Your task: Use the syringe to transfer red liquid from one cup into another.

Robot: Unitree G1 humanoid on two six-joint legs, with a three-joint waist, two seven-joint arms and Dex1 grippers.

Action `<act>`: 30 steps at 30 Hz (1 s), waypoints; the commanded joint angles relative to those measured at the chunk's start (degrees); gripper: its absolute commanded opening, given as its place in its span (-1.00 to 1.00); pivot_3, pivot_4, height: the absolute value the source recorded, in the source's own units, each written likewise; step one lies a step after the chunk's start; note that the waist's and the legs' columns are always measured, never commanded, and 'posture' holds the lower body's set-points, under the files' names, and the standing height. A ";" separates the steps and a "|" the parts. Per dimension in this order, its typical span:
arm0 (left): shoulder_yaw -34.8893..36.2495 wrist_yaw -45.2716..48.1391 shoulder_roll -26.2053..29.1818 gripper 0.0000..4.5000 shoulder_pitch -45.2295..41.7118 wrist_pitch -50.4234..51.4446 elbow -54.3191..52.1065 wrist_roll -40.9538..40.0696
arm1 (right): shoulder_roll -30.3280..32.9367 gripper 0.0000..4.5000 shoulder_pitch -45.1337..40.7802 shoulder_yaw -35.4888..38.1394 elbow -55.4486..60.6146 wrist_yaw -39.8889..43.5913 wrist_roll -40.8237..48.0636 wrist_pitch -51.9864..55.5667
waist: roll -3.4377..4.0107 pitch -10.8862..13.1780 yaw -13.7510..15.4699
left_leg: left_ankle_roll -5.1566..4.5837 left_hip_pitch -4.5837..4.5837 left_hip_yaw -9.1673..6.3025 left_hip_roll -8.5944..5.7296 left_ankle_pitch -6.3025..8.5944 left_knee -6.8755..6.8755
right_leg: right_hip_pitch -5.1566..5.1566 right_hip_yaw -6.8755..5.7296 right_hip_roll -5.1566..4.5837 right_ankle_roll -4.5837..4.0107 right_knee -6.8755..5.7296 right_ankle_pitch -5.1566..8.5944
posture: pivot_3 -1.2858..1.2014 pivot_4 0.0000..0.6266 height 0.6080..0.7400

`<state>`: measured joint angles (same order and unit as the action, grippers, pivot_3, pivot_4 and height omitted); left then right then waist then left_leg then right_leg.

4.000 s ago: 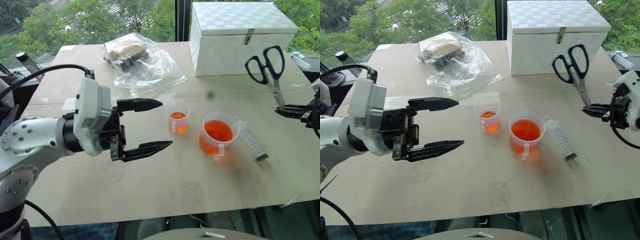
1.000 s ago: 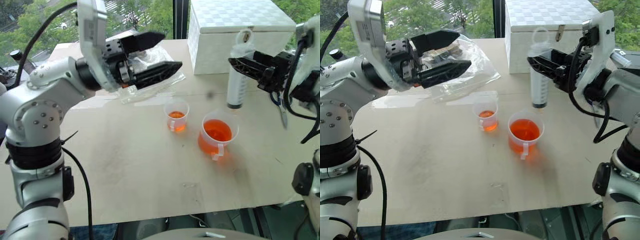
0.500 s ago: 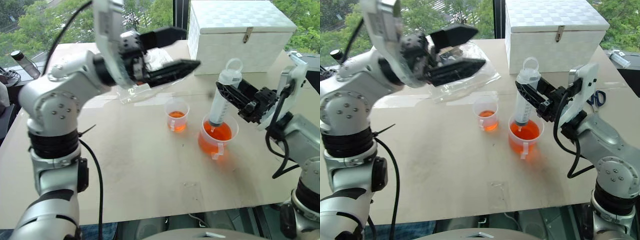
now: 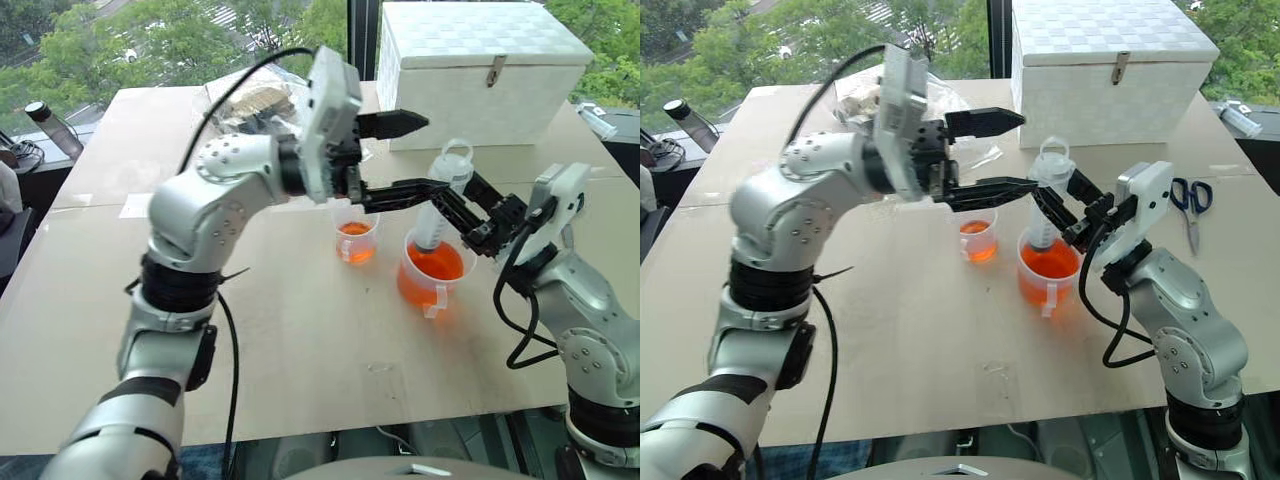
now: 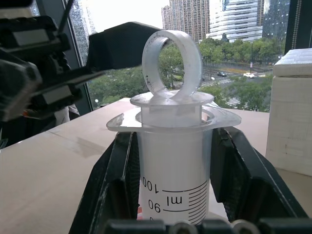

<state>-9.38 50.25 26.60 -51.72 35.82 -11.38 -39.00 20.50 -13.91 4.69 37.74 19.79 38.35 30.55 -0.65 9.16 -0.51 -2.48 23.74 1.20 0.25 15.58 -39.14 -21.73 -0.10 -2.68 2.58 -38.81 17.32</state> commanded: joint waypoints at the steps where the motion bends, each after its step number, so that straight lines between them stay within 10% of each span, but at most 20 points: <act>1: 1.70 0.83 -1.31 1.00 -1.97 -0.99 -0.17 0.10 | -0.23 -0.33 0.06 -0.24 1.53 0.53 -1.14 -2.65 | 0.00 0.00 -0.30 | 0.00 0.00 0.00 0.01 0.00 0.00 | -0.01 0.01 0.00 0.00 -0.01 0.00 | 0.03 -0.52 1.00; 6: 1.53 2.06 -3.61 0.68 -3.31 -2.55 3.01 1.86 | -0.15 -0.33 0.36 -0.91 1.84 0.77 -2.30 -3.34 | 0.00 0.00 -0.16 | 0.00 -0.01 -0.02 0.03 0.00 0.00 | 0.00 0.01 0.00 0.00 -0.02 0.00 | 0.03 -0.52 1.00; 13: 0.71 4.55 -4.20 -0.89 -3.83 -2.06 4.41 2.89 | -0.23 -0.33 0.66 -1.87 2.36 0.88 -3.42 -3.78 | 0.00 0.00 -0.26 | 0.00 -0.02 -0.01 0.02 0.00 0.00 | 0.00 0.02 0.00 0.00 -0.02 0.00 | 0.03 -0.52 1.00; 30: 2.33 2.51 -7.63 -0.95 -6.18 -2.05 6.89 6.12 | -0.17 -0.33 1.50 -1.68 2.92 1.51 -3.80 -3.62 | 0.00 0.00 -0.11 | 0.00 0.00 -0.02 0.02 0.00 -0.01 | 0.00 0.01 -0.01 0.00 -0.02 0.00 | 0.03 -0.52 1.00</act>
<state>-8.97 54.00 19.54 -55.63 33.75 -4.09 -32.34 20.33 -12.35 3.12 37.65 20.70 33.80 28.53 -0.65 9.16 -0.62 -2.48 23.74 1.18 0.27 15.58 -39.15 -21.73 -0.09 -2.69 2.58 -38.82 17.32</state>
